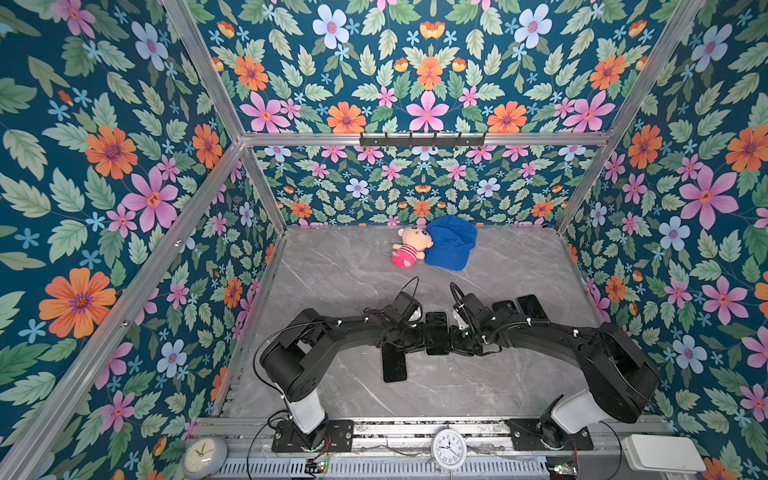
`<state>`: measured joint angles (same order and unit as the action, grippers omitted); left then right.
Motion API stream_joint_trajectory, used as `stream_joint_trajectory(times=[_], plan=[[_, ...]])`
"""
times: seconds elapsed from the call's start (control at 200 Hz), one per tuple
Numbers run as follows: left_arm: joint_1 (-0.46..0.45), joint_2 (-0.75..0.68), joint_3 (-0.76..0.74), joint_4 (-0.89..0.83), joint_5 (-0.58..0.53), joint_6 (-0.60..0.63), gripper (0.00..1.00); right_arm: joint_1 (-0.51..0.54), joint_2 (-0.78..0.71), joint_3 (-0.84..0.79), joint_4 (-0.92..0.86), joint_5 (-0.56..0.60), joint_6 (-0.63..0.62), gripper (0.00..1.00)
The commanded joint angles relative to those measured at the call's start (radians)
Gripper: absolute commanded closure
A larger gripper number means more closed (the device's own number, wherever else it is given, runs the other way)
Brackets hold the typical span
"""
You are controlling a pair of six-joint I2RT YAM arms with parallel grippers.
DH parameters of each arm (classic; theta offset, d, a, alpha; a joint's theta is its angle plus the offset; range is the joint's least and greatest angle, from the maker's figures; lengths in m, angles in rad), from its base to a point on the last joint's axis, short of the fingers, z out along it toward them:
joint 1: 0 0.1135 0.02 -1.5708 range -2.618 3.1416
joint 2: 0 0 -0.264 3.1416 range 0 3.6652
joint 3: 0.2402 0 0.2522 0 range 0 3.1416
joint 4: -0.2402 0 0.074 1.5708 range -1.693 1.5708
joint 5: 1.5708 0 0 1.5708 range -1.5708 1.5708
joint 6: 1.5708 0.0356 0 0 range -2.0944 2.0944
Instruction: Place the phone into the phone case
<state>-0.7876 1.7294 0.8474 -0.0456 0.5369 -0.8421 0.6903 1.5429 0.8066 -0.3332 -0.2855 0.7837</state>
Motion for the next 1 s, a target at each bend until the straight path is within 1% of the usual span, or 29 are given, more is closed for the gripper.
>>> stream_joint_trajectory(times=[0.0, 0.165, 0.35, 0.64, 0.715, 0.92, 0.995], plan=[[0.000, 0.008, -0.005, 0.002, 0.001, -0.003, 0.55, 0.005, 0.001, 0.009, 0.003, -0.003, 0.015, 0.78], [0.000, 0.006, -0.017, 0.012, 0.002, -0.005, 0.55, 0.011, 0.018, 0.007, 0.020, -0.018, 0.023, 0.81], [0.001, 0.006, -0.030, 0.032, 0.006, -0.013, 0.56, 0.016, 0.026, 0.006, 0.026, -0.023, 0.028, 0.82], [-0.001, 0.001, -0.042, 0.054, 0.013, -0.025, 0.57, 0.030, 0.049, -0.005, 0.051, -0.026, 0.041, 0.88], [-0.001, 0.001, -0.045, 0.060, 0.016, -0.028, 0.57, 0.030, 0.051, -0.009, 0.054, -0.022, 0.042, 0.90], [-0.002, -0.008, -0.054, 0.061, 0.013, -0.028, 0.57, 0.030, 0.030, -0.009, 0.022, 0.010, 0.044, 0.91], [-0.002, -0.016, -0.057, 0.052, 0.009, -0.025, 0.58, 0.030, 0.024, -0.008, 0.005, 0.030, 0.044, 0.95]])
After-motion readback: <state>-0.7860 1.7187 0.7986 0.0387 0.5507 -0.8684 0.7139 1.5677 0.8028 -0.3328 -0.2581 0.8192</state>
